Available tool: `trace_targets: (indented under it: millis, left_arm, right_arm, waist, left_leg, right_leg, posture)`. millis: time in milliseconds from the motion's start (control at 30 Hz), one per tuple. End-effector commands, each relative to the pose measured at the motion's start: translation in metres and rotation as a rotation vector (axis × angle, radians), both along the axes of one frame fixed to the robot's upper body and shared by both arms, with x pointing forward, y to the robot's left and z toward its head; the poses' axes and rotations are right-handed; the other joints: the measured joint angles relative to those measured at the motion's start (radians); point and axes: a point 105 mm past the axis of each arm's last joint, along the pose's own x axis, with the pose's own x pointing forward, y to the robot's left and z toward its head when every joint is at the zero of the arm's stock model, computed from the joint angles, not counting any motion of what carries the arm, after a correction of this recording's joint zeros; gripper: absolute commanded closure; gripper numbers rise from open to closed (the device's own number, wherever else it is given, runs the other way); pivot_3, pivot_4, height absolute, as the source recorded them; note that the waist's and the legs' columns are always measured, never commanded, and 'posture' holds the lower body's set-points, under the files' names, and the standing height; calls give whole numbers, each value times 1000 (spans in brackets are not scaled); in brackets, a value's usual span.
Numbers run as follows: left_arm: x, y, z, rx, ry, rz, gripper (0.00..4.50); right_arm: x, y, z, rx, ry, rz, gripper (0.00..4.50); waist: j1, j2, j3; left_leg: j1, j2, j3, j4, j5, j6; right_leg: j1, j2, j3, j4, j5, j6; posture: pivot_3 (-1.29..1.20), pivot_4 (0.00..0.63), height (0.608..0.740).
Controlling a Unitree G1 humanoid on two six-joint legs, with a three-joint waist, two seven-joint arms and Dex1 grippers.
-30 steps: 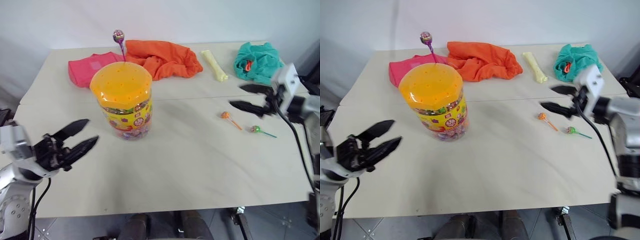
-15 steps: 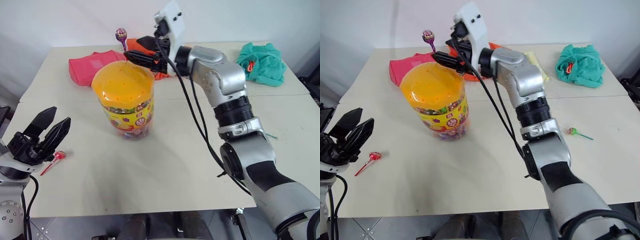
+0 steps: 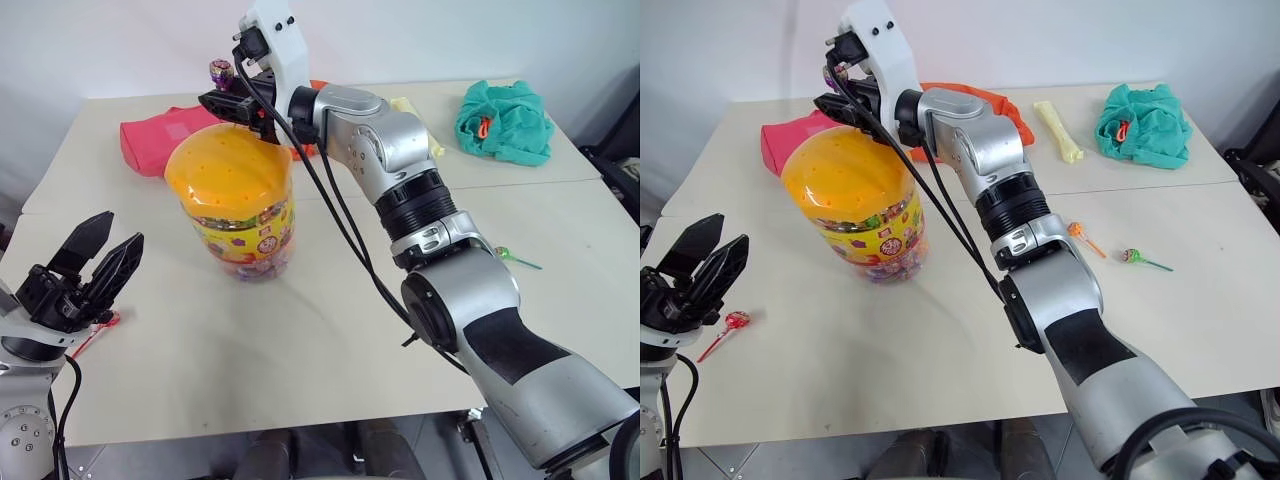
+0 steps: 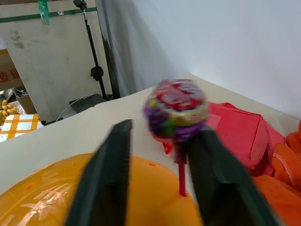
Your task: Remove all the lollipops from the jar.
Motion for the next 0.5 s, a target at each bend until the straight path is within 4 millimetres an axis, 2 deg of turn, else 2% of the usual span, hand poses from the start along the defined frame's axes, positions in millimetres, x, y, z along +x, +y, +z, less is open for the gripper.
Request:
trace_targets:
  millis: [33, 67, 200, 300, 400, 500]
  left_arm:
    - [-5, -2, 9, 19, -50, 4, 1547]
    - [-4, -2, 10, 21, -52, 3, 1547]
    - [-2, -5, 14, 30, -59, -15, 1547]
    - [-1, -11, 18, 45, -65, -66, 1547]
    - [-3, -26, 24, 82, -68, -178, 1547]
    - [-6, -39, 24, 129, -49, -276, 1547]
  right_arm:
    - [-7, 5, 13, 5, -47, 25, 4238]
    - [-5, 4, 14, 7, -52, 17, 4484]
    - [-3, -1, 22, 40, -96, 14, 4484]
    - [-12, -9, 48, 162, -169, 86, 4484]
    - [-28, -38, 78, 283, -296, 197, 4484]
    - [-33, -73, 87, 291, -360, 231, 4484]
  waist:
    - [-1, 0, 0]
    - [-2, 0, 0]
    - [-2, 0, 0]
    - [-2, 0, 0]
    - [-1, 0, 0]
    - [6, 0, 0]
  left_leg:
    - [0, 0, 0, 0, 0, 0]
    - [0, 0, 0, 0, 0, 0]
    - [0, 0, 0, 0, 0, 0]
    - [0, 0, 0, 0, 0, 0]
    - [-1, 0, 0, 0, 0, 0]
    - [-1, 0, 0, 0, 0, 0]
  right_leg:
    - [0, 0, 0, 0, 0, 0]
    - [0, 0, 0, 0, 0, 0]
    - [0, 0, 0, 0, 0, 0]
    - [0, 0, 0, 0, 0, 0]
    - [0, 0, 0, 0, 0, 0]
    - [0, 0, 0, -1, 0, 0]
  posture:
    - [0, 150, 740]
    - [0, 150, 740]
    - [0, 150, 740]
    - [0, 150, 740]
    - [0, 150, 740]
    - [0, 150, 740]
